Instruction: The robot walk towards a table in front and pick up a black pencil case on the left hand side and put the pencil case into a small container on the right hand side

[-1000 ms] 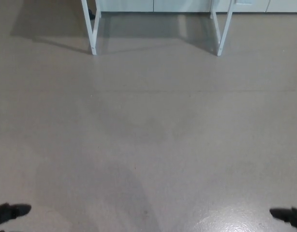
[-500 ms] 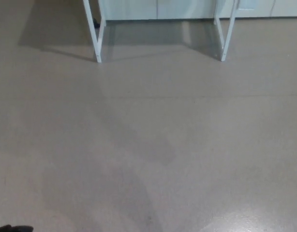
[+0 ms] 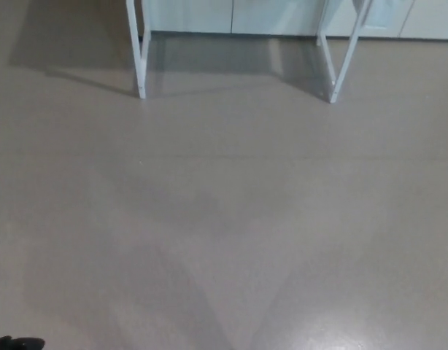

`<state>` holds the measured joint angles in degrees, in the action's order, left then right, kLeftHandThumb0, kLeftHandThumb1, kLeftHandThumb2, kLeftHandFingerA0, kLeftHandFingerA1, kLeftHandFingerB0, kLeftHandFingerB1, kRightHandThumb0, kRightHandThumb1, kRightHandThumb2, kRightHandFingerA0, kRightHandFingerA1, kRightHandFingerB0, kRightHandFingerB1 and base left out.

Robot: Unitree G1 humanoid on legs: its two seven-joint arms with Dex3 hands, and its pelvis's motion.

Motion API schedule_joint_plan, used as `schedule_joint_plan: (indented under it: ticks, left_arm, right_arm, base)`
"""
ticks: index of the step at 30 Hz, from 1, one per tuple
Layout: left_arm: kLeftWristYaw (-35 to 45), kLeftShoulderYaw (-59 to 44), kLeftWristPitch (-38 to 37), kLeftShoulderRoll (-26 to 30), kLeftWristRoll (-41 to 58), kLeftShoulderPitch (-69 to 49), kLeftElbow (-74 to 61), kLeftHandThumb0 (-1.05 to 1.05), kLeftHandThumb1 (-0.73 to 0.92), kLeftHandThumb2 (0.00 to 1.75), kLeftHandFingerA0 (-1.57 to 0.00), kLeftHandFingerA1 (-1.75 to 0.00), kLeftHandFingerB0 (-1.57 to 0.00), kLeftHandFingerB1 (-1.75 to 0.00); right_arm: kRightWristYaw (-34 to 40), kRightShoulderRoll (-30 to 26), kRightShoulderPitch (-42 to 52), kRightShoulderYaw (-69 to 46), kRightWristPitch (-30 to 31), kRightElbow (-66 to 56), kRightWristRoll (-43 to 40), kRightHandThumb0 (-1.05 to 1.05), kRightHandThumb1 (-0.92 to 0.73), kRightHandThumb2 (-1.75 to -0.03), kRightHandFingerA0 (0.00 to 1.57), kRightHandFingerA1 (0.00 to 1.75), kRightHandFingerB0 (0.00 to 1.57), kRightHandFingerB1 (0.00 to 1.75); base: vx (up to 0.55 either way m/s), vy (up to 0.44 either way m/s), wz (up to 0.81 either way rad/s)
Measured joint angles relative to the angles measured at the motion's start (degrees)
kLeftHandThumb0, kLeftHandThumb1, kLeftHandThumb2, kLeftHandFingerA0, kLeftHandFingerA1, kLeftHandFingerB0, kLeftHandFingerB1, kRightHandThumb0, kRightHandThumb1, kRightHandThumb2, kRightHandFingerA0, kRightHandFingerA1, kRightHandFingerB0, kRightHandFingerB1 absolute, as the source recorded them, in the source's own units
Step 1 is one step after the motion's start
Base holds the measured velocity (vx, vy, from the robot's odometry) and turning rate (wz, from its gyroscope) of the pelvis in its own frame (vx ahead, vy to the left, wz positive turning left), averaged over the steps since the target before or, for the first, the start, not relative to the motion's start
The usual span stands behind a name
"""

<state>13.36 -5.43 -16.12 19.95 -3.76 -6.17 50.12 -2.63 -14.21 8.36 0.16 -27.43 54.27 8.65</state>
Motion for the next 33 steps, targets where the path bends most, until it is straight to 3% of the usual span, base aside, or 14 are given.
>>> schedule_joint_plan:
  ticks: [10, 11, 22, 23, 24, 25, 33]
  left_arm:
    - [-0.2, 0.1, -0.2, -0.1, 0.1, -0.7, -0.3, -0.42, 0.36, 0.68, -0.64, -0.52, -0.47, -0.46]
    - [-0.3, 0.3, -0.4, -0.4, 0.0, -0.5, -0.3, -0.33, 0.44, 0.54, -0.70, -0.41, -0.52, -0.37]
    - [-0.1, 0.3, -1.3, -0.6, 0.3, -2.2, 0.0, -0.33, 0.45, 0.54, -0.68, -0.41, -0.51, -0.36]
    - [-0.1, 0.4, -1.3, -0.6, 0.2, -2.4, -0.1, -0.41, 0.38, 0.68, -0.63, -0.51, -0.46, -0.46]
    - [-0.1, 0.4, -1.3, -0.6, 0.2, -2.4, -0.1, -0.41, 0.38, 0.68, -0.63, -0.51, -0.46, -0.46]
    - [-0.2, 0.6, -1.3, -0.8, 0.1, -2.4, -0.1, -0.32, 0.45, 0.54, -0.69, -0.41, -0.51, -0.37]
    - [-0.6, 0.6, -1.6, 0.1, 0.1, -2.6, -0.3, -0.32, 0.45, 0.54, -0.70, -0.42, -0.51, -0.37]
  right_arm:
    - [-0.1, 0.3, -0.2, 0.1, -1.0, 0.4, 0.1, -0.39, -0.54, -0.56, 0.65, 0.52, 0.50, 0.38]
    - [0.0, -0.2, -0.3, -0.1, -1.1, 0.4, 0.0, -0.38, -0.53, -0.57, 0.67, 0.52, 0.50, 0.38]
    - [0.0, -0.6, 1.2, 0.0, -1.1, 0.0, 0.1, -0.40, -0.54, -0.57, 0.67, 0.51, 0.52, 0.39]
    - [0.1, -0.7, 1.3, 0.2, -1.1, 0.0, 0.2, -0.38, -0.54, -0.57, 0.67, 0.51, 0.53, 0.40]
    - [0.1, -0.7, 1.4, 0.2, -1.1, 0.1, 0.2, -0.38, -0.54, -0.57, 0.67, 0.51, 0.53, 0.40]
    - [0.2, -0.7, 1.6, 0.4, -1.2, 0.1, 0.3, -0.38, -0.54, -0.57, 0.67, 0.51, 0.53, 0.40]
    - [0.2, -0.4, 1.3, 1.1, -1.5, 0.1, 0.5, -0.38, -0.55, -0.57, 0.67, 0.51, 0.53, 0.40]
  base:
    - [0.23, -0.095, 0.08]
    - [0.36, 0.032, 0.38]
    - [0.24, 0.013, -0.10]
    - [0.30, 0.161, -0.11]
    - [0.37, 0.154, -0.03]
    - [0.32, 0.190, -0.10]
    - [0.25, 0.088, 0.04]
